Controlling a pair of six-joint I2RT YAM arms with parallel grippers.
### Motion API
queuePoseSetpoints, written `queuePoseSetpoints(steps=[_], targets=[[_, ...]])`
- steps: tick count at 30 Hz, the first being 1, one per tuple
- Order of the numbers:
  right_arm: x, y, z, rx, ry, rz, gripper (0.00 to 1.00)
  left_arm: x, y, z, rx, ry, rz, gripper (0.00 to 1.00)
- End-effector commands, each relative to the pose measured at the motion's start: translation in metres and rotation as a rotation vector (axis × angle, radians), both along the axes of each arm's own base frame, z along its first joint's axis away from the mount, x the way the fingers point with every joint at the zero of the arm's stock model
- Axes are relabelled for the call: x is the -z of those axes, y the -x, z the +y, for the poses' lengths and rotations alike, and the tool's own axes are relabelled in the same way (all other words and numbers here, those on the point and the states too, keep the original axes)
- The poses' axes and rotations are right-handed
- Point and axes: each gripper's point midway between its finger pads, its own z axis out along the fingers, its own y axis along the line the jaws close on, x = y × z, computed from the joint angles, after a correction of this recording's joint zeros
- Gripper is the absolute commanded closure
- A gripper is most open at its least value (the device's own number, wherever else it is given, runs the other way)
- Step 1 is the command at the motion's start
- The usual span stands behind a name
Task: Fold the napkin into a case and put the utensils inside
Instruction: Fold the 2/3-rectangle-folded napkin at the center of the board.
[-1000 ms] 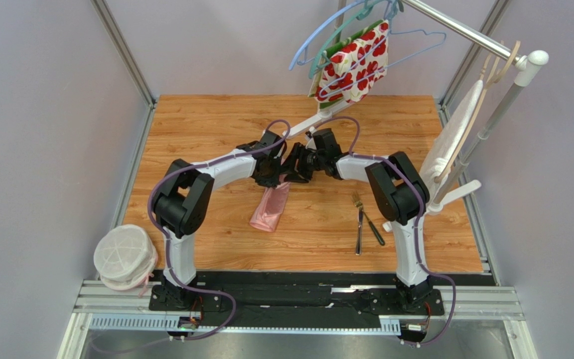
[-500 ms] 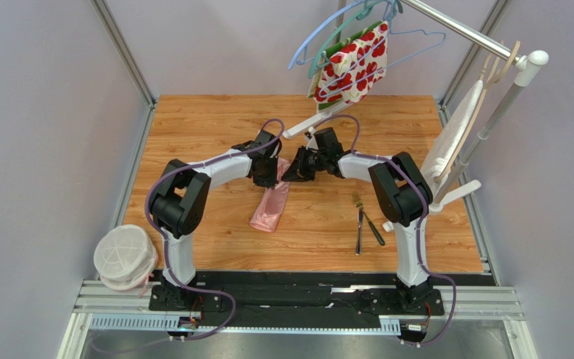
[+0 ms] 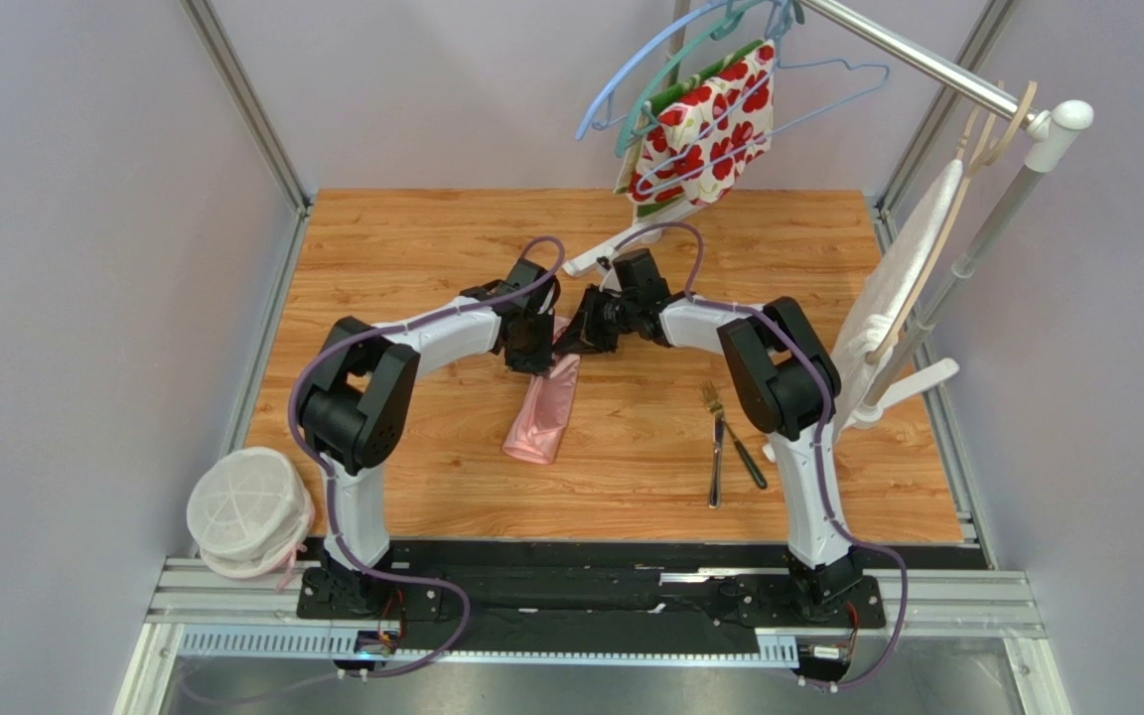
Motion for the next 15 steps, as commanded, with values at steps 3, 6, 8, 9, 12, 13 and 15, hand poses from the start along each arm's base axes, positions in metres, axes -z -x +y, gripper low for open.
queuePoseSetpoints(steps=[3,6,8,9,12,13,15], targets=[[-0.001,-0.012,0.009,0.003,-0.002,-0.031,0.97,-0.012,0.010,-0.003,0.007,0.038,0.016,0.89],[0.002,-0.013,0.010,-0.003,-0.007,-0.024,0.97,-0.014,0.013,-0.005,0.013,0.047,0.018,0.82],[0.002,-0.014,0.011,-0.004,-0.009,-0.025,0.97,-0.021,0.015,-0.004,0.017,0.055,0.004,0.67],[0.001,-0.014,0.012,-0.007,-0.011,-0.026,0.97,-0.026,0.015,-0.003,0.015,0.056,-0.005,0.63],[0.001,-0.012,0.013,-0.019,-0.019,-0.020,0.97,-0.055,0.006,0.001,0.000,0.061,-0.072,0.37],[0.000,-0.013,0.013,-0.021,-0.023,-0.022,0.97,-0.060,0.006,0.005,-0.003,0.047,-0.070,0.37],[-0.002,-0.011,0.015,-0.038,-0.032,-0.027,0.98,-0.072,-0.004,0.011,-0.026,0.045,-0.087,0.37]])
